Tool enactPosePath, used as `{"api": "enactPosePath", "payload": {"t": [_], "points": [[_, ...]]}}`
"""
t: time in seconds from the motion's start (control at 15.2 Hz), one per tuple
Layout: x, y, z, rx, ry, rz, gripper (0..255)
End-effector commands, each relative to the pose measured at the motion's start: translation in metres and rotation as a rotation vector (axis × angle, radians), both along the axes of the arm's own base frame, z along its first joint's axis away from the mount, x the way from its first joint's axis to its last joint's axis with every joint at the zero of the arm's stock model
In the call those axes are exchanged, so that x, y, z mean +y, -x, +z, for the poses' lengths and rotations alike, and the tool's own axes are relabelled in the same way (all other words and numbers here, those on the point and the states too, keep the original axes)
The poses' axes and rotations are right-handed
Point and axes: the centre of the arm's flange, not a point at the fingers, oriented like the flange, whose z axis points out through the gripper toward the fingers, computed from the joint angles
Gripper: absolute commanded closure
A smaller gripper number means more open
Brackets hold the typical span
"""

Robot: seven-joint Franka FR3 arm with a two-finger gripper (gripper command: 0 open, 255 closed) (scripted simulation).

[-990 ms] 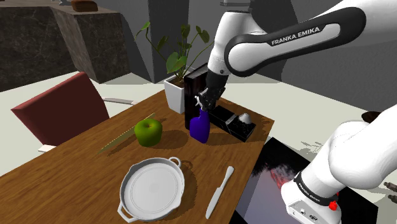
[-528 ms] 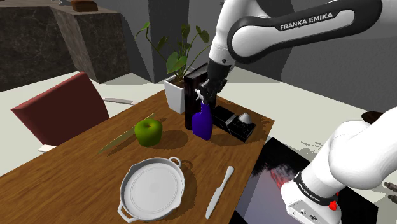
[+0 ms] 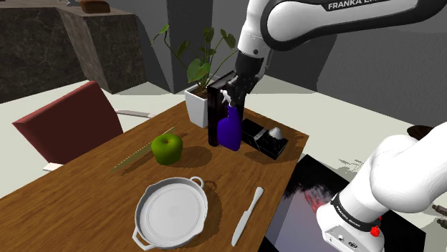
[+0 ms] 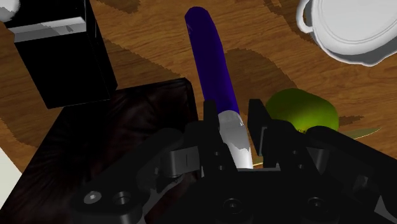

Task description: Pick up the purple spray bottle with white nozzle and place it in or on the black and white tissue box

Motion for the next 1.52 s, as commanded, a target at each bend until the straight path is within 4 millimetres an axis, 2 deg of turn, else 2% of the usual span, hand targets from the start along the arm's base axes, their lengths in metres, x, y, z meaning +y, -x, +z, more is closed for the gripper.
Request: {"api": "enactPosePath", "payload": {"t": [0.0, 0.92, 1.45], "points": [[-0.001, 0.0, 0.01, 0.0, 0.0, 0.0, 255], [-0.001, 0.0, 0.08, 0.0, 0.0, 0.0, 255], [-0.097, 0.009, 0.124, 0.0, 0.0, 0.0, 255]]}}
